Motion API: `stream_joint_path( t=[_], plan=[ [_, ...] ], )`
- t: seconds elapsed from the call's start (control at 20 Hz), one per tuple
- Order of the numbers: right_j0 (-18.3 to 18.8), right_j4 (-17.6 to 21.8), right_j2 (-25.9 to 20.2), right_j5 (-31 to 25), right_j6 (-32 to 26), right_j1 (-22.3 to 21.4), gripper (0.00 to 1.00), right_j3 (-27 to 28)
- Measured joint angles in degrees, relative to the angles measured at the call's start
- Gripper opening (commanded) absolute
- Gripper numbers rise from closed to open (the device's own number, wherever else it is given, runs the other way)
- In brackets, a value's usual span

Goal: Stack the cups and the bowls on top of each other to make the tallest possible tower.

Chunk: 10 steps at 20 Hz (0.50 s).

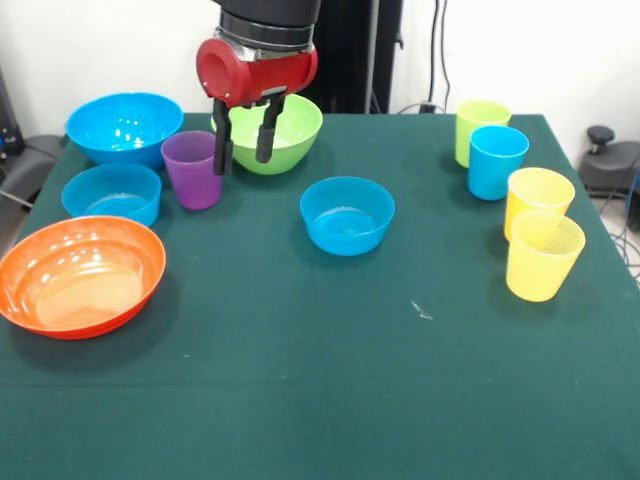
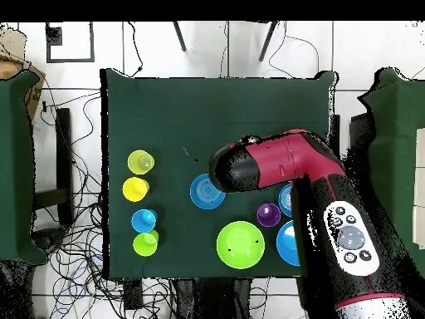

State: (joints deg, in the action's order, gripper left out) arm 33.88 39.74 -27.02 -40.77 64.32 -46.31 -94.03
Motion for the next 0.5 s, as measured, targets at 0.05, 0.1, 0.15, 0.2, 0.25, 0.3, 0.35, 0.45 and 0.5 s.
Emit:
stream_joint_path(
  t=[0.05, 0.1, 0.15, 0.2, 0.25, 0.3, 0.35, 0.45, 0.5],
  plan=[
    [0.0, 0.1, 0.0, 0.1, 0.0, 0.0, 1.0, 0.1],
    [0.0, 0.1, 0.0, 0.1, 0.0, 0.0, 1.0, 0.2],
    [-0.1, 0.1, 0.0, 0.1, 0.0, 0.0, 1.0, 0.3],
    [-0.1, 0.1, 0.0, 0.1, 0.0, 0.0, 1.0, 0.3],
    [-0.2, 0.1, 0.0, 0.1, 0.0, 0.0, 1.0, 0.4],
    [-0.2, 0.1, 0.0, 0.1, 0.0, 0.0, 1.0, 0.4],
    [-0.4, 0.1, 0.0, 0.1, 0.0, 0.0, 1.0, 0.4],
    [-0.6, 0.1, 0.0, 0.1, 0.0, 0.0, 1.0, 0.4],
    [-0.7, 0.1, 0.0, 0.1, 0.0, 0.0, 1.0, 0.4]
  ],
)
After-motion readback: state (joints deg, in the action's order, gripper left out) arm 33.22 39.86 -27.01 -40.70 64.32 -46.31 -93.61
